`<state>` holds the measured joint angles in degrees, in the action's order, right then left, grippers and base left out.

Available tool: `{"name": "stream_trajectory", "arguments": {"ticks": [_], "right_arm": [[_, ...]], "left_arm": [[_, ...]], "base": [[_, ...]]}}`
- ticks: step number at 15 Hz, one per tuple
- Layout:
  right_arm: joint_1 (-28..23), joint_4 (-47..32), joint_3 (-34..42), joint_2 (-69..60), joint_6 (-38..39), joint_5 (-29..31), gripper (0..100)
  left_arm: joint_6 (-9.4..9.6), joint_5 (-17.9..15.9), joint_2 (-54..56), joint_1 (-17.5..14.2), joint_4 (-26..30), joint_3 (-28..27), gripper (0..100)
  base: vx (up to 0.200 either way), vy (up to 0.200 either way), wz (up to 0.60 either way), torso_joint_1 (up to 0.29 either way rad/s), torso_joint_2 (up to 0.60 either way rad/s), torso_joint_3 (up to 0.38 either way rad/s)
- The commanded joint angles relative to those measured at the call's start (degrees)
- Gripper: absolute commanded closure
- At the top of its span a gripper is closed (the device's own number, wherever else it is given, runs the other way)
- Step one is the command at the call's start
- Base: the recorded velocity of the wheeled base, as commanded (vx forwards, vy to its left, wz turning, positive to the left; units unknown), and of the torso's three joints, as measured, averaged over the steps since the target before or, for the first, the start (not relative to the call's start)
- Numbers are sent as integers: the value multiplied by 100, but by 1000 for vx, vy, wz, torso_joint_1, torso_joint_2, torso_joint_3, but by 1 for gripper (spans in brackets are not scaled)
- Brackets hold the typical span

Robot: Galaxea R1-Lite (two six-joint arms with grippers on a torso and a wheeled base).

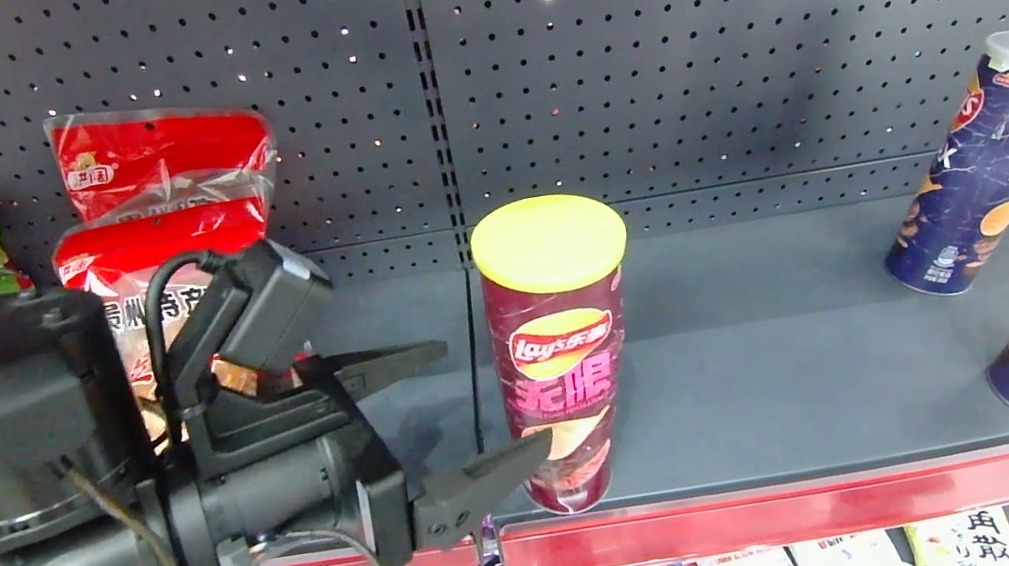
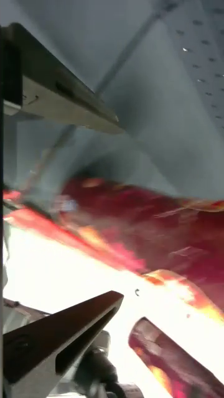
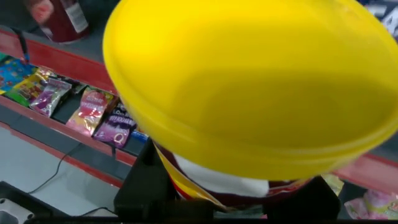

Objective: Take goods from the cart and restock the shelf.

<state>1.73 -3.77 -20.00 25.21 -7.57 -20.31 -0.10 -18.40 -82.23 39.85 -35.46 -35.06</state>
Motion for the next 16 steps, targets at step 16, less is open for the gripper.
{"name": "stream_trajectory", "arguments": {"ticks": [16], "right_arm": [[2780,2864,-3422,6057,-298,546,100]], "left_arm": [[-8,600,1930,-847,-13,1748,0]], "base": [[0,0,0,0,0,0]]}}
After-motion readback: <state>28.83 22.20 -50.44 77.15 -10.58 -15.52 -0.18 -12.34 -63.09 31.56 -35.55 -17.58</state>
